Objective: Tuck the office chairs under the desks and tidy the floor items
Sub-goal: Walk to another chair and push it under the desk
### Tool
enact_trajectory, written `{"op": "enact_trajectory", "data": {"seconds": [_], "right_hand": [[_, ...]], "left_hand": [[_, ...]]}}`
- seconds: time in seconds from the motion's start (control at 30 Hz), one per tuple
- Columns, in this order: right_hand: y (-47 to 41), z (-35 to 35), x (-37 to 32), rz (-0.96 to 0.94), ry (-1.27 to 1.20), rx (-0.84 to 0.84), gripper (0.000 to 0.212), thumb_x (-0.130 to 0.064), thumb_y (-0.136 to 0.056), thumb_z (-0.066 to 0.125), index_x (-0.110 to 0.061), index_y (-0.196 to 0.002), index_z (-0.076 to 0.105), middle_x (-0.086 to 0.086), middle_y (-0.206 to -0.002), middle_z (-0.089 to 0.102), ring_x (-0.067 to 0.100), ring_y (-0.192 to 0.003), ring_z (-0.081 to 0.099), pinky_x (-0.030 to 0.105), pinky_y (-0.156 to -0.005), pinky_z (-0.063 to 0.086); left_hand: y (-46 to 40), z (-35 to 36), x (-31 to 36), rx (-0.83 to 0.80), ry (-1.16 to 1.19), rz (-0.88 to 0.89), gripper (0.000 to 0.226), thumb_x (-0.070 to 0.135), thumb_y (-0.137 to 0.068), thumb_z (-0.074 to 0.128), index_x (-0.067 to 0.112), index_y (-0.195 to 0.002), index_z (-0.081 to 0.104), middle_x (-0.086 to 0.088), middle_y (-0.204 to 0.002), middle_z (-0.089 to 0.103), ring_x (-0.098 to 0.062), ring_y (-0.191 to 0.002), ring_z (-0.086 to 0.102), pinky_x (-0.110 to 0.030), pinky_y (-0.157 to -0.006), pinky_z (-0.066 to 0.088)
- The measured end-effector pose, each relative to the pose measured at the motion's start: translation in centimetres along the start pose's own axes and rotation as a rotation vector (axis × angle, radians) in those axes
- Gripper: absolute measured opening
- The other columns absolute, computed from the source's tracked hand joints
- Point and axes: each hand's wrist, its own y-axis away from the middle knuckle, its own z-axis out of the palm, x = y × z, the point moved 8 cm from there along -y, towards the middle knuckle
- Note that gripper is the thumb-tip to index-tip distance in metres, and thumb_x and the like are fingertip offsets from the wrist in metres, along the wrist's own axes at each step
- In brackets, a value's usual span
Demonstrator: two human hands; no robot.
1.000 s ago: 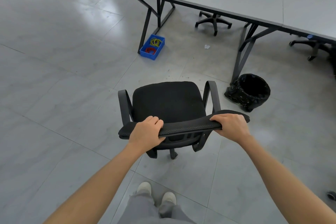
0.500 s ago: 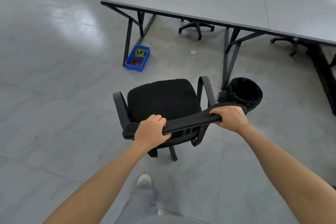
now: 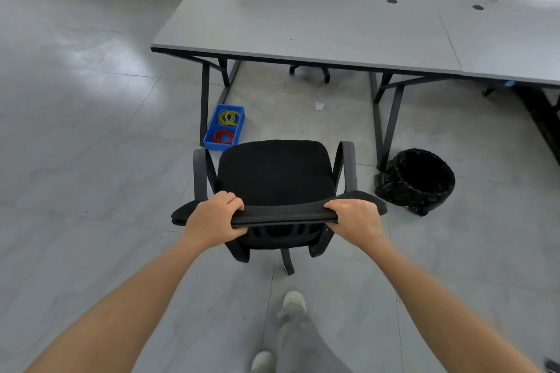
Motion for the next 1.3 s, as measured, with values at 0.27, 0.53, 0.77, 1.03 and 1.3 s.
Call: {"op": "enact_trajectory", "data": {"seconds": [0.27,0.53,0.77,1.03,1.3], "right_hand": [[-8.6,1.2,-0.2,-0.004,0.002,-0.011,0.011,-0.032,-0.060,0.074,-0.026,-0.066,0.067,-0.010,-0.055,0.063,0.012,-0.051,0.061,0.022,-0.039,0.040],[-16.8,3.0,-1.4,0.118,0.016,0.027,0.011,-0.032,-0.062,0.074,-0.024,-0.067,0.067,-0.009,-0.055,0.063,0.013,-0.051,0.061,0.023,-0.040,0.041],[-24.1,3.5,-3.1,0.291,0.043,0.077,0.011,-0.030,-0.061,0.076,-0.023,-0.063,0.068,-0.009,-0.051,0.061,0.013,-0.047,0.059,0.020,-0.039,0.036],[-31.3,3.2,-0.9,0.392,0.071,0.122,0.007,-0.025,-0.060,0.073,-0.023,-0.062,0.066,-0.008,-0.050,0.061,0.014,-0.045,0.058,0.016,-0.041,0.026],[-37.8,3.5,4.0,0.404,0.079,0.139,0.015,-0.026,-0.056,0.079,-0.022,-0.068,0.071,-0.008,-0.055,0.065,0.013,-0.048,0.062,0.016,-0.040,0.035]], "left_hand": [[-8.3,-0.6,-6.3,-0.081,-0.017,-0.003,0.030,0.045,-0.070,0.065,0.021,-0.088,0.060,0.006,-0.084,0.061,-0.013,-0.075,0.054,-0.026,-0.060,0.047],[-17.7,-2.2,-13.2,-0.136,-0.055,0.150,0.031,0.049,-0.067,0.061,0.022,-0.083,0.060,0.007,-0.080,0.060,-0.014,-0.074,0.056,-0.027,-0.056,0.048],[-27.4,-4.1,-18.7,-0.170,-0.048,0.313,0.027,0.043,-0.072,0.066,0.021,-0.086,0.060,0.006,-0.085,0.060,-0.011,-0.078,0.054,-0.018,-0.057,0.036],[-36.7,-4.5,-21.0,-0.209,-0.019,0.389,0.027,0.043,-0.074,0.064,0.020,-0.087,0.060,0.005,-0.086,0.059,-0.013,-0.081,0.054,-0.029,-0.064,0.051],[-45.6,-4.9,-20.9,-0.148,-0.005,0.407,0.028,0.041,-0.072,0.066,0.019,-0.089,0.064,0.004,-0.088,0.062,-0.015,-0.083,0.056,-0.025,-0.062,0.043]]}}
